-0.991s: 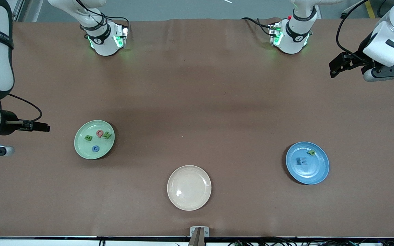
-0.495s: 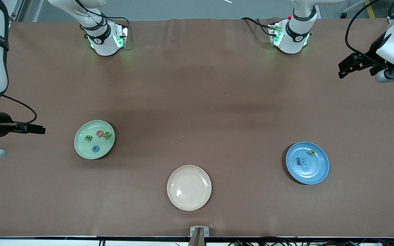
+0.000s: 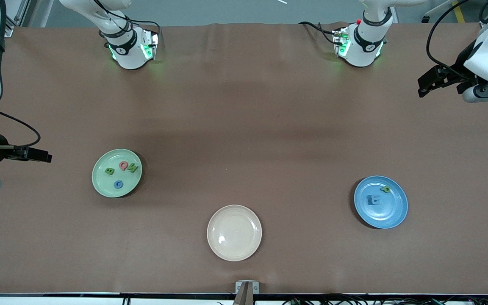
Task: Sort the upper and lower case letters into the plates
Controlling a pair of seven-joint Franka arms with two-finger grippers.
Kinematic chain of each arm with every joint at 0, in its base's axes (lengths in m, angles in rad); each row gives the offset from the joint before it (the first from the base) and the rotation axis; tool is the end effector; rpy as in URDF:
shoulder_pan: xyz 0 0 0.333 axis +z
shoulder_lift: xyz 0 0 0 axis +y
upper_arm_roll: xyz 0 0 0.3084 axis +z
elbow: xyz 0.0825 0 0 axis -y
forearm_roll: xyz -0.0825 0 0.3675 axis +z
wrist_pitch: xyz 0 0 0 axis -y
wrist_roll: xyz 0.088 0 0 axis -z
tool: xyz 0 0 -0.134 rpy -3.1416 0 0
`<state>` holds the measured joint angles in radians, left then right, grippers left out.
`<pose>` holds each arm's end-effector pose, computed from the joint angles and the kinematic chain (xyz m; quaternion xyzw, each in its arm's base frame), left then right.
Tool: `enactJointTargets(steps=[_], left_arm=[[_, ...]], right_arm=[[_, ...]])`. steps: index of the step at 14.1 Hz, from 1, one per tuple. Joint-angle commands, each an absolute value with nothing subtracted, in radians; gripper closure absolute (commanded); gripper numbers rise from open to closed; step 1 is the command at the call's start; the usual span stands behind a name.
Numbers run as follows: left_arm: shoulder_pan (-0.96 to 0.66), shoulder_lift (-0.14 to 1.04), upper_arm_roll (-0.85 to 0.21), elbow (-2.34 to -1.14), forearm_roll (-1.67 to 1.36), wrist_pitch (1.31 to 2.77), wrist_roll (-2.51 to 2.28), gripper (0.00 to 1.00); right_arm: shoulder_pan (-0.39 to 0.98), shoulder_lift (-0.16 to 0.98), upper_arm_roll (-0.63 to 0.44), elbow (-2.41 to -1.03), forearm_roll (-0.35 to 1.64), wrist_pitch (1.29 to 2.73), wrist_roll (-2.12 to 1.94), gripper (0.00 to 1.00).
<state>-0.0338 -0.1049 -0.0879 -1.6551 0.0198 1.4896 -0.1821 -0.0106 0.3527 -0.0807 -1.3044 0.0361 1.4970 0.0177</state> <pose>0.4917 -0.0596 0.5992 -0.9989 -0.0311 0.0280 0.0189 0.6211 -0.0441 0.4987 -0.9954 0.0530 0.0792 0.0069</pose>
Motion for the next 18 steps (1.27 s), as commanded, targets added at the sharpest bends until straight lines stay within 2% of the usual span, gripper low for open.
enactJointTargets(steps=[1,9,14,18], left_arm=[[-0.037,-0.106,-0.087,-1.651,0.008,1.494,-0.186,0.0],[-0.035,-0.094,-0.084,-1.634,0.009,1.494,-0.186,0.0],[-0.032,-0.091,-0.086,-1.628,0.011,1.496,-0.167,0.0],[-0.034,-0.08,-0.084,-1.626,0.006,1.494,-0.164,0.0]], right_arm=[[-0.015,0.273,-0.074,-1.409,0.034,1.517,0.006,0.0],[-0.005,0.105,-0.069,-1.572,0.031,1.545,0.002,0.0],[-0.006,-0.046,-0.067,-1.701,0.031,1.546,0.002,0.0],[-0.005,-0.071,-0.067,-1.707,0.031,1.54,0.002,0.0]])
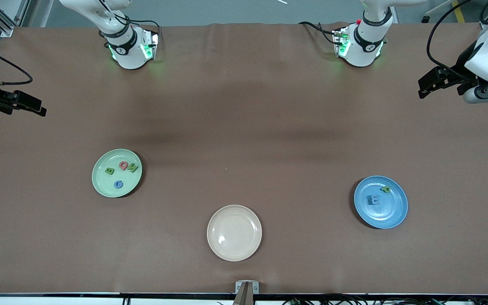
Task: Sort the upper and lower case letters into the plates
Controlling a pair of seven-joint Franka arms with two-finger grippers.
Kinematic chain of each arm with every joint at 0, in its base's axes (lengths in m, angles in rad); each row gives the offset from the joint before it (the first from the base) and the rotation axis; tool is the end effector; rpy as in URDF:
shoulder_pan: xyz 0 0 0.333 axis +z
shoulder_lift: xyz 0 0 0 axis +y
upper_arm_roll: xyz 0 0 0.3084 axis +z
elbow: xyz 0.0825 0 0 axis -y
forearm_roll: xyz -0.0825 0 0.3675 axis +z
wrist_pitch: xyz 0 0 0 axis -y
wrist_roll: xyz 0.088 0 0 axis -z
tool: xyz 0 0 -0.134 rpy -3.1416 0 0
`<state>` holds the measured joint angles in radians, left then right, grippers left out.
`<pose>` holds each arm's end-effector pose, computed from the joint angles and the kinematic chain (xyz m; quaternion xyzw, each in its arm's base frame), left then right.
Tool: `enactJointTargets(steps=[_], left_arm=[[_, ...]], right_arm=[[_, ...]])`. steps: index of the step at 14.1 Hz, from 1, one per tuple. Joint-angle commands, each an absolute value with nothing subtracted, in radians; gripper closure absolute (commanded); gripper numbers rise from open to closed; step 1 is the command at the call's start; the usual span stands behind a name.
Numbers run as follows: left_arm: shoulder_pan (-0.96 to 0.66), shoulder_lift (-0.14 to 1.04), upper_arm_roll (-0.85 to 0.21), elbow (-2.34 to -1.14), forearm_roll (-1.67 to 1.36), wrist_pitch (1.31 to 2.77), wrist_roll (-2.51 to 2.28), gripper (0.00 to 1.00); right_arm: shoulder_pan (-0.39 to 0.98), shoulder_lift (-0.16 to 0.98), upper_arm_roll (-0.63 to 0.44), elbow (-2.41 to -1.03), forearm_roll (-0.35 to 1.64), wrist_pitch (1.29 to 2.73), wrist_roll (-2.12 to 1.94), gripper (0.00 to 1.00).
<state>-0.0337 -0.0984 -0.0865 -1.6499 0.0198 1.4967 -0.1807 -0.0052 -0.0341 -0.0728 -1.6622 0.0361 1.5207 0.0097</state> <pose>0.4948 -0.0590 0.5988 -0.9990 -0.0310 0.0251 0.0181 0.5155 -0.0358 0.5627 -0.9974 0.0437 0.0530 0.0211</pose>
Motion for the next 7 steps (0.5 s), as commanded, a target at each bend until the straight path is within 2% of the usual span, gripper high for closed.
enactJointTargets(steps=[1,7], left_arm=[[-0.034,-0.078,-0.084,-1.626,0.008,1.494,-0.164,0.0],[-0.034,-0.08,-0.084,-1.626,0.009,1.494,-0.166,0.0]], right_arm=[[-0.005,-0.077,-0.067,-1.707,0.026,1.543,0.0,0.0],[-0.008,-0.097,-0.069,-1.703,-0.012,1.568,-0.017,0.0]])
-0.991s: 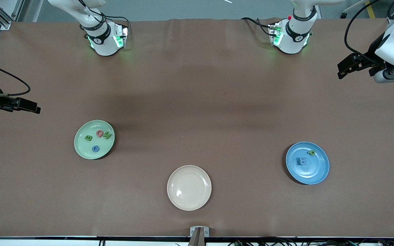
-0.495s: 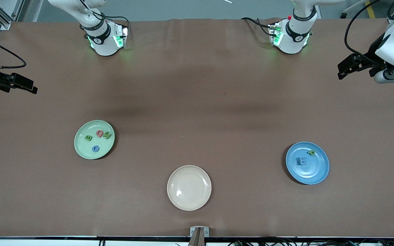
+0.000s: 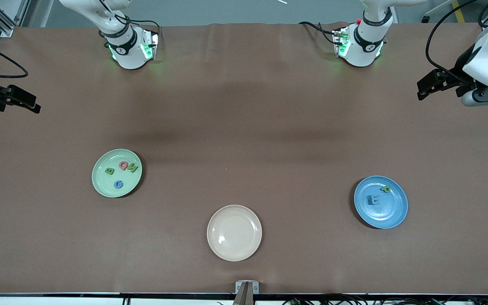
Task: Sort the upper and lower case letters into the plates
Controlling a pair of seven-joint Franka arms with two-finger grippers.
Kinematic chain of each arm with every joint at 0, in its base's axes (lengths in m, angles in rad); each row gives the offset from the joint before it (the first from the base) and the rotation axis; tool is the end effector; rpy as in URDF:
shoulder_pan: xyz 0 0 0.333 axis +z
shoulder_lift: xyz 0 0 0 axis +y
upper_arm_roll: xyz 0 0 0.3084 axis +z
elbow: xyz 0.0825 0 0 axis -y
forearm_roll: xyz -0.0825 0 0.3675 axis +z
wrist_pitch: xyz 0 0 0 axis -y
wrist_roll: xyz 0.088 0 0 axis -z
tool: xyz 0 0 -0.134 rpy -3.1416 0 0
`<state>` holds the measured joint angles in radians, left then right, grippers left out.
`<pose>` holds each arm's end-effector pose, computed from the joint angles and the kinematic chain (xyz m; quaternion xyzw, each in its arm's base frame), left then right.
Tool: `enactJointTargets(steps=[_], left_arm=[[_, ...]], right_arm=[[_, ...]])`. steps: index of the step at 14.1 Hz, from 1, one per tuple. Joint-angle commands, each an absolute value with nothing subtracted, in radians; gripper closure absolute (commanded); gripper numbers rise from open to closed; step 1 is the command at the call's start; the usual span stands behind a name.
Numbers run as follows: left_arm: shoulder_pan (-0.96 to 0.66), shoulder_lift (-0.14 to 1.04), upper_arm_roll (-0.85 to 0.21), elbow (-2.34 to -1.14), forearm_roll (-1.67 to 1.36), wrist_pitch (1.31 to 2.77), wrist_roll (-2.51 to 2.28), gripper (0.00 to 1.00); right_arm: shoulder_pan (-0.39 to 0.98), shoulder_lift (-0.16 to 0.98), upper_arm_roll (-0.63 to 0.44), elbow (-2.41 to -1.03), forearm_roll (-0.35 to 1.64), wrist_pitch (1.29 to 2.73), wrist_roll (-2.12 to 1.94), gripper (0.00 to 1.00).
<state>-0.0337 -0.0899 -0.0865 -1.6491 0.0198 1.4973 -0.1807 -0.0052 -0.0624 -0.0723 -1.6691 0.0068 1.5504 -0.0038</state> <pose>0.4971 -0.0591 0.5950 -0.9989 -0.0309 0.0287 0.0183 0.5121 -0.0399 0.5764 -0.9989 0.0367 0.0280 0.0068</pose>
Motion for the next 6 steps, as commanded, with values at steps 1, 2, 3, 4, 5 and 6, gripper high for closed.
enactJointTargets(steps=[1,2,3,4,5,6], left_arm=[[-0.034,-0.08,-0.084,-1.626,0.011,1.496,-0.166,0.0],[-0.035,-0.08,-0.084,-1.626,0.011,1.497,-0.166,0.0],[-0.035,-0.08,-0.084,-1.626,0.011,1.499,-0.166,0.0],[-0.034,-0.08,-0.084,-1.626,0.011,1.5,-0.166,0.0],[-0.034,-0.08,-0.084,-1.626,0.011,1.5,-0.166,0.0],[-0.032,-0.08,-0.083,-1.626,0.011,1.5,-0.166,0.0]], right_arm=[[-0.011,-0.097,-0.071,-1.703,-0.012,1.568,-0.017,0.0],[-0.011,-0.097,-0.071,-1.703,-0.012,1.568,-0.017,0.0],[-0.009,-0.097,-0.071,-1.703,-0.012,1.569,-0.017,0.0],[-0.008,-0.097,-0.071,-1.704,-0.011,1.569,-0.017,0.0],[-0.006,-0.095,-0.069,-1.704,-0.011,1.569,-0.017,0.0],[-0.006,-0.095,-0.069,-1.704,-0.011,1.574,-0.017,0.0]])
